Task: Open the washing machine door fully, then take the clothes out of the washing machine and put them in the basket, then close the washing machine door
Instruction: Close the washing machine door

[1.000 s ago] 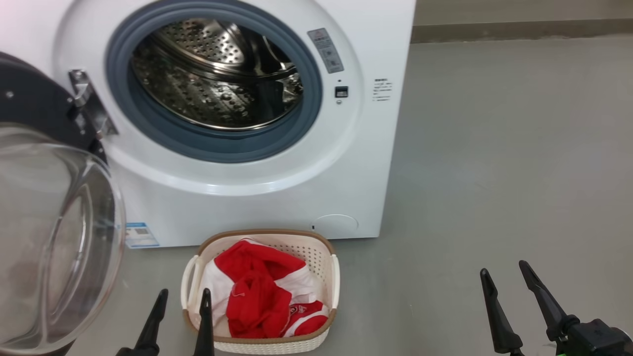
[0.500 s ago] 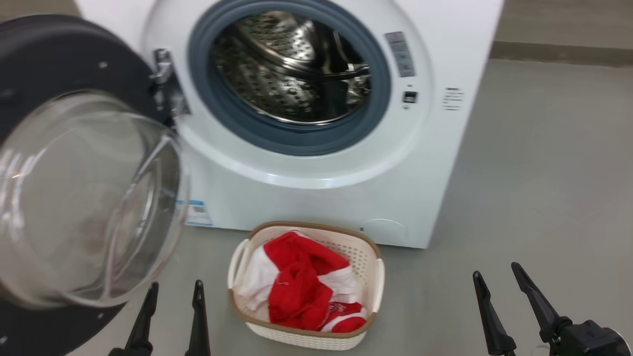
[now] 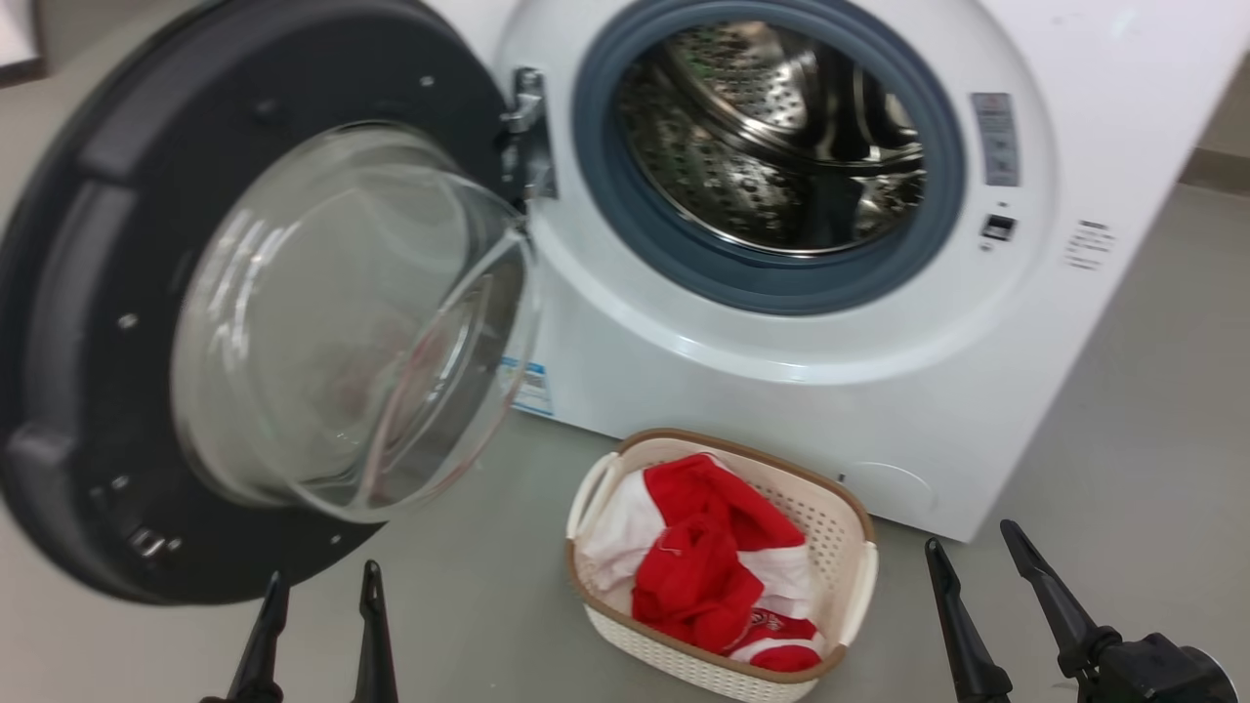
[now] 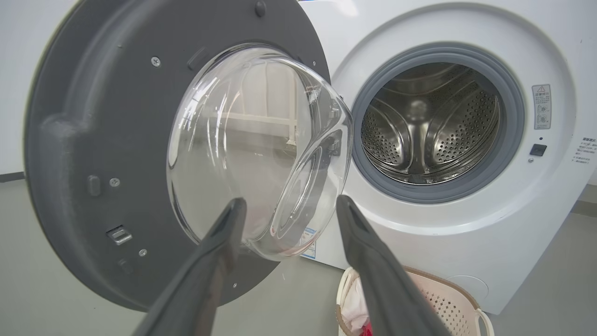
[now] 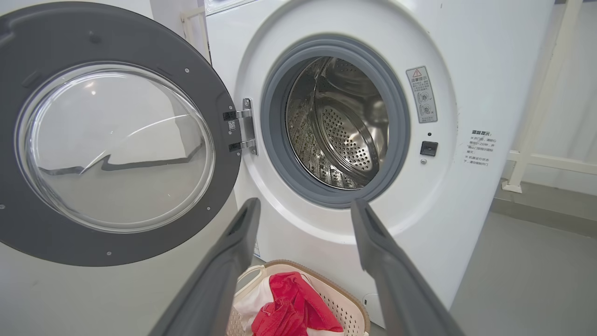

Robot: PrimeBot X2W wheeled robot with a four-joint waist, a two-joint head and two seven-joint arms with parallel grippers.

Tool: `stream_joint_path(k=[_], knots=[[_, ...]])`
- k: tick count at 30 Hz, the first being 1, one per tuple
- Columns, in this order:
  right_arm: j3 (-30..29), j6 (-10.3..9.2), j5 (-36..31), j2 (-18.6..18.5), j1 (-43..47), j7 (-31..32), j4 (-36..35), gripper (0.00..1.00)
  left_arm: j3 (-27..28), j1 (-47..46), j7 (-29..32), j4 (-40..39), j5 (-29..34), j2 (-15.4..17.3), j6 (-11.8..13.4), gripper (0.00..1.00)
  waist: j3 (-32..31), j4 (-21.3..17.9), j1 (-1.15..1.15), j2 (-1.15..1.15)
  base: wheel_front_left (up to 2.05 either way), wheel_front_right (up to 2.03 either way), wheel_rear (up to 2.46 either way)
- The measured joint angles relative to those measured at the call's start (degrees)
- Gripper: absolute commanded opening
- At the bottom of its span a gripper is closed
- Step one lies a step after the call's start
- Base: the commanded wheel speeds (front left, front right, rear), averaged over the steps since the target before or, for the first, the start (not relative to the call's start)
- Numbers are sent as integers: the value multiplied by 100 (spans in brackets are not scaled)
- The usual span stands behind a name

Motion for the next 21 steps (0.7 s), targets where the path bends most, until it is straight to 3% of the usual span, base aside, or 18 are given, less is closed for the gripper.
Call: stream_joint_path(k=[8, 16, 17, 19, 20, 21], knots=[[87, 0, 0, 0, -6, 0, 13, 100, 99, 71, 23, -144, -1, 56, 111, 100, 21, 488, 0, 0, 0, 0, 0], [174, 0, -1, -1, -24, 0, 111, 100, 146, 136, 23, -207, -3, 64, 204, 100, 82, 567, 0, 0, 0, 0, 0], [176, 0, -1, -1, -25, 0, 118, 100, 158, 137, 23, -207, -3, 64, 221, 77, 78, 565, 0, 0, 0, 0, 0], [179, 0, -1, 0, -25, 0, 132, 100, 174, 138, 15, -213, -4, 63, 254, 18, 69, 559, 0, 0, 0, 0, 0], [179, 0, -1, 0, -25, 0, 141, 100, 179, 138, 14, -219, -4, 63, 255, 0, 63, 555, 0, 0, 0, 0, 0], [179, 0, 0, 0, -25, 0, 149, 100, 186, 138, -8, -234, -16, 60, 255, 0, 56, 550, 0, 0, 0, 0, 0]])
